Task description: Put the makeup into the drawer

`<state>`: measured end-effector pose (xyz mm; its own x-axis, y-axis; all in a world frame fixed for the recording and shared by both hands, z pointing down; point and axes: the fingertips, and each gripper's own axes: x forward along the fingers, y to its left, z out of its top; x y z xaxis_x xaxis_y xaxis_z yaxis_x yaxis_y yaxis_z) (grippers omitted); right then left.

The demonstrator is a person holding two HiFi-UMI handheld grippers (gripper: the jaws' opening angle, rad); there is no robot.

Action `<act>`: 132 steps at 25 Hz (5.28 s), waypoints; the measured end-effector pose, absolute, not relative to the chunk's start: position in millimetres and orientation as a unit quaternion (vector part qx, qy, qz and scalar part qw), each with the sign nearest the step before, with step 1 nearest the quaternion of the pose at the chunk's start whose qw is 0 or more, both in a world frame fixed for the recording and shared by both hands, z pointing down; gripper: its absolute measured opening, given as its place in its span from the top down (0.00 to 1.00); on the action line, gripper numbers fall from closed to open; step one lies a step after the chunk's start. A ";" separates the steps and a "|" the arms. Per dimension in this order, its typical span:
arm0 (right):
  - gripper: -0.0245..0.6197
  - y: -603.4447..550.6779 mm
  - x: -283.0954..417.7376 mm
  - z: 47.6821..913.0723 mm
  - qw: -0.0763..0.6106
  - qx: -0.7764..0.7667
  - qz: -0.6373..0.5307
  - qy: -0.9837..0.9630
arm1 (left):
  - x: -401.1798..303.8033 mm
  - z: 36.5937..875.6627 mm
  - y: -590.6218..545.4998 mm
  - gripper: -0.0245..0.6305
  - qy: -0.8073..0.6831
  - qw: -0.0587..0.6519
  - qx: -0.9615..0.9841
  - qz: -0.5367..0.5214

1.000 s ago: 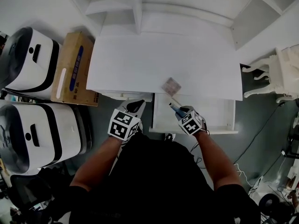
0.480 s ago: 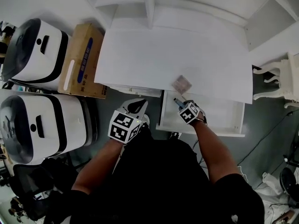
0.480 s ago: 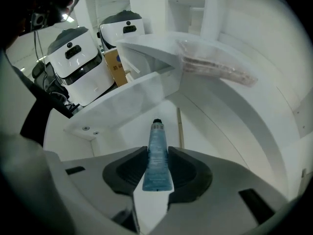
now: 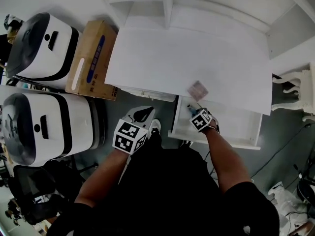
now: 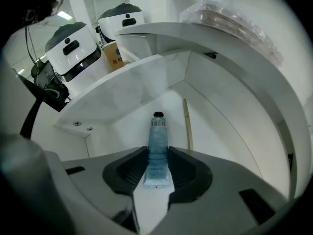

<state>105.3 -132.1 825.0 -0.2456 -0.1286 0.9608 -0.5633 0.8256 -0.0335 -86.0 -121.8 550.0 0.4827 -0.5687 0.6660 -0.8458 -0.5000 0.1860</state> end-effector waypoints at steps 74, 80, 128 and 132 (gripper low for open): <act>0.92 -134.7 124.5 525.3 0.178 0.464 0.224 -0.838 | 2.5 514.0 -149.7 0.95 -0.319 0.213 0.900 0.205; 0.92 -134.5 122.3 531.0 0.182 0.461 0.233 -0.836 | -0.5 522.9 -146.5 0.95 -0.321 0.217 0.895 0.220; 0.80 -204.2 111.4 706.6 -0.099 0.436 0.653 -0.611 | -89.6 553.6 -125.7 0.95 -0.414 0.263 0.839 0.237; 0.82 -200.5 113.1 701.1 -0.099 0.430 0.658 -0.610 | -79.2 551.3 -128.3 0.95 -0.404 0.261 0.845 0.235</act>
<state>113.1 -200.5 701.1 -0.6103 -0.6551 0.4453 -0.3946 -0.2359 -0.8880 -79.2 -128.3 551.3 0.5631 -0.5600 0.6078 -0.8051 -0.5377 0.2505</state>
